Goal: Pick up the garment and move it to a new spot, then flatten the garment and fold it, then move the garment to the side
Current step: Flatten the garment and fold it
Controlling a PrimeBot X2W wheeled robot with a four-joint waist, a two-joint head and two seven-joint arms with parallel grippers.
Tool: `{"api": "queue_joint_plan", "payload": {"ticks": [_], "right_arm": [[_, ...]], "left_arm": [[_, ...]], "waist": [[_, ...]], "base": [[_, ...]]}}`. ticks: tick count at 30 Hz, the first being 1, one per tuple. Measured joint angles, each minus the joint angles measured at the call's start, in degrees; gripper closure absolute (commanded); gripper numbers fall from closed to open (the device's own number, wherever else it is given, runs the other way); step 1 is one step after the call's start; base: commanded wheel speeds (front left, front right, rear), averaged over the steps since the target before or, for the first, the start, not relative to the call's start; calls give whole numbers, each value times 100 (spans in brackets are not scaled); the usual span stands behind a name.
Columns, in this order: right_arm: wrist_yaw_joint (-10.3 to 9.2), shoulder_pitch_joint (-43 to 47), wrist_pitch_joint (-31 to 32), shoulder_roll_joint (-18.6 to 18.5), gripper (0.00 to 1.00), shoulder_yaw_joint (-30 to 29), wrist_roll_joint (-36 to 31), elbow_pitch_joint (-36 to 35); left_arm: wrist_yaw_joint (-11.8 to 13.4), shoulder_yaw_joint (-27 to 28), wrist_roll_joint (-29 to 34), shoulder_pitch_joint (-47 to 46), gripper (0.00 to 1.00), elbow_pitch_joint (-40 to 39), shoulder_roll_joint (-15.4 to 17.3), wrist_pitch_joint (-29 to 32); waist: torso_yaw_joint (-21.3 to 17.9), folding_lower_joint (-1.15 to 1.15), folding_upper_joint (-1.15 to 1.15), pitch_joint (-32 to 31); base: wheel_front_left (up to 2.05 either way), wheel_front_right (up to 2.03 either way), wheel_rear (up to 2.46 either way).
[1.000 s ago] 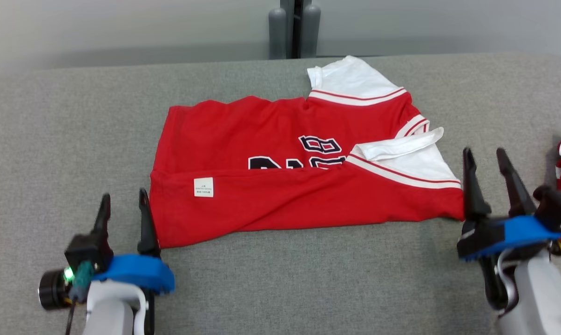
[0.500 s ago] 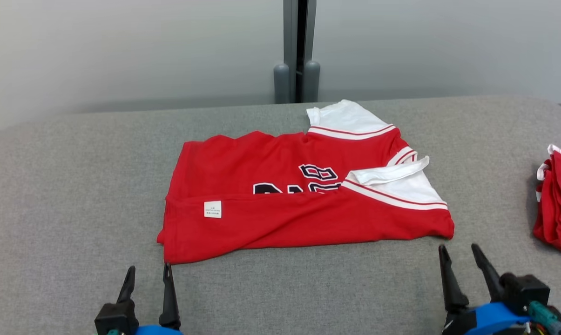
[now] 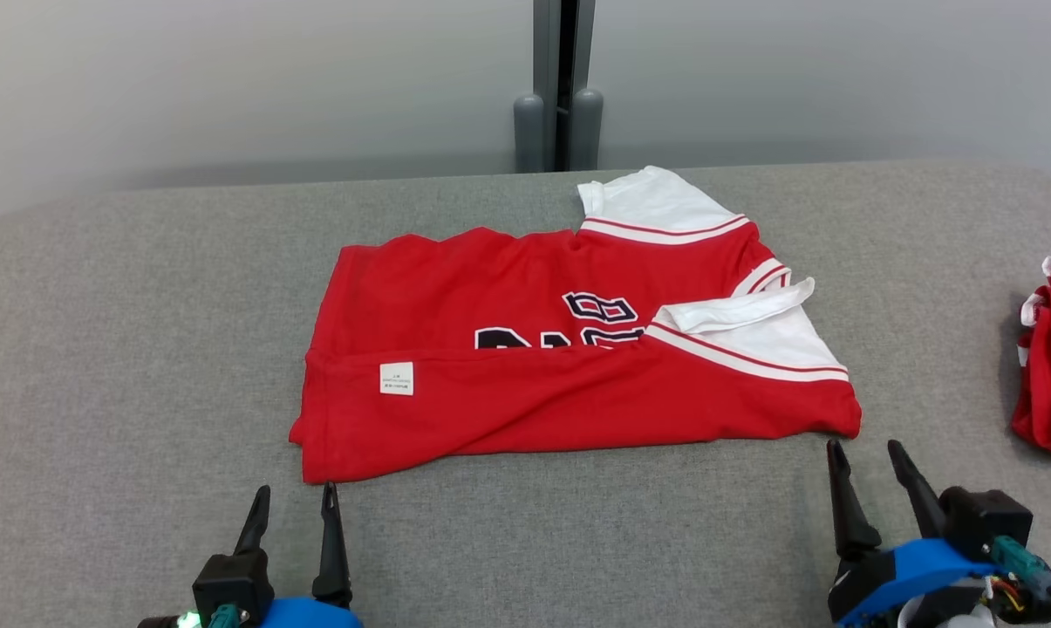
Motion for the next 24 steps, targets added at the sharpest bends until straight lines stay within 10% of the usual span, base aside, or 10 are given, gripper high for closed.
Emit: {"api": "queue_joint_plan", "payload": {"ticks": [19, 20, 22, 24], "right_arm": [[1, -1390, -16, 14, 0, -781, -215, 1848], [1, -1428, -18, 11, 9, -754, -147, 1926], [0, -1501, -25, 8, 100, -694, 12, 2036], [0, -1558, -26, 1, 100, -623, 134, 2069]], "left_arm": [[-111, -133, 58, -398, 0, 136, -1, -1], [-112, -110, 67, -410, 0, 142, -1, 0], [-113, -62, 79, -442, 0, 146, 0, -1], [-113, -29, 99, -477, 0, 155, 0, -1]], "waist": [[216, 1, 0, 647], [208, 1, 0, 652], [188, 1, 0, 670], [166, 1, 0, 692]], "base": [[0, 0, 0], [0, 0, 0], [0, 0, 0], [0, 0, 0]]}}
